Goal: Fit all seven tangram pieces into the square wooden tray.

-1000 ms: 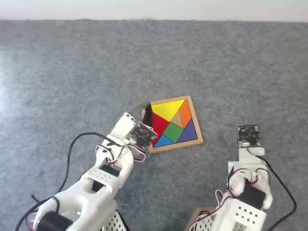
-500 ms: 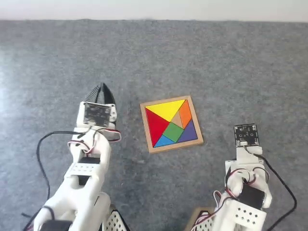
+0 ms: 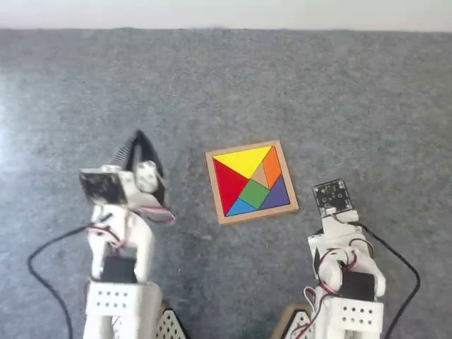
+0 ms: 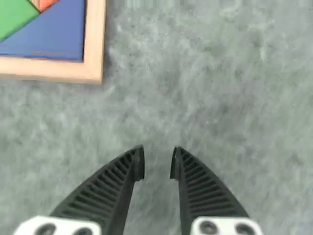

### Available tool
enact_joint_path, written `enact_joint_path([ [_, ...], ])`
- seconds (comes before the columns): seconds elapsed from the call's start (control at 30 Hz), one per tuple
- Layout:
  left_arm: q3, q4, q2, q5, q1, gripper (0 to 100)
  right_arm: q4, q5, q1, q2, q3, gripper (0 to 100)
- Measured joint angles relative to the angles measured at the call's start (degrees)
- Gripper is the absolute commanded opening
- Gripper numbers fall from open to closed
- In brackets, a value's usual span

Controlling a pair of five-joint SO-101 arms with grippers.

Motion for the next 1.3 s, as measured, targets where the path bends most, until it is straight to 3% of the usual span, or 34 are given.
enact_joint_path([
  [0.13,2.5,9.8,-15.2,0.2,9.9,1,-0.4,-0.1,0.1,0.9,0.0,9.9],
  [0.27,2.5,23.7,-16.7,0.5,14.4,1,-0.4,-0.1,-0.2,0.8,0.0,9.8],
  [0.67,2.5,30.2,-15.5,0.6,17.1,1,1.6,-0.1,-0.1,0.8,0.0,9.8],
  [0.9,2.5,57.8,-15.8,0.6,17.1,1,1.6,-0.1,-0.1,0.8,0.0,9.8],
  [1.3,2.5,61.1,-17.1,0.6,17.1,1,1.6,-0.1,-0.1,0.8,0.0,9.8],
])
